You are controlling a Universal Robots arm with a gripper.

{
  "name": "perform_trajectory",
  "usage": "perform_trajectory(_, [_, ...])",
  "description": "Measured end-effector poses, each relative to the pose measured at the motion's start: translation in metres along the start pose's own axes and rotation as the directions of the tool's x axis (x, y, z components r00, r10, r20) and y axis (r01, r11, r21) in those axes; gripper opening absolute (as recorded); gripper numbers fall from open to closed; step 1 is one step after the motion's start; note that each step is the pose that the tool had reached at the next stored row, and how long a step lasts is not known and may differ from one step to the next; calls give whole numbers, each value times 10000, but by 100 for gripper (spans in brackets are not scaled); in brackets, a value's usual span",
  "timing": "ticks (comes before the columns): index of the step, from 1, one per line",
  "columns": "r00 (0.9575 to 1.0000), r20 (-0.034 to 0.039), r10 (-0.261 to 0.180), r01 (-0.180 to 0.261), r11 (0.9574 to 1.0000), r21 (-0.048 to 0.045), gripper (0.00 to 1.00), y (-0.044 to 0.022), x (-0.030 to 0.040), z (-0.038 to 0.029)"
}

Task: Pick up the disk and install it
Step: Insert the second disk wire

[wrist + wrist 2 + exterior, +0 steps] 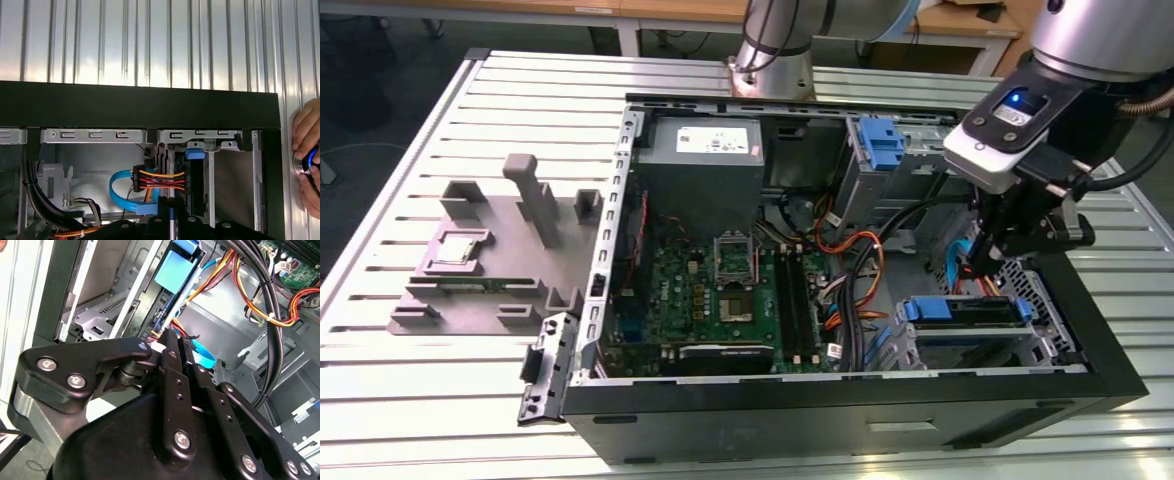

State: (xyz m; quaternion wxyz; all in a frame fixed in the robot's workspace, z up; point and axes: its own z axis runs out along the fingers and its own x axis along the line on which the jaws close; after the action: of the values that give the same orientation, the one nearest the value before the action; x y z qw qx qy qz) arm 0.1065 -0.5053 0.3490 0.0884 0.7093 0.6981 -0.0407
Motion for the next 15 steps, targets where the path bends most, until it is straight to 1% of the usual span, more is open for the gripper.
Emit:
perform_trajectory(3, [10000,-33,27,-27,9999,-152,16,-37,-9,1])
perform_trajectory(5, [10000,-87,35,-37,9998,-209,16,-57,-15,6])
perform_trajectory(9, [9997,-223,46,-52,9996,-284,16,-81,-43,28])
perform_trajectory(15, [9992,-389,52,-67,9992,-393,16,-99,-107,66])
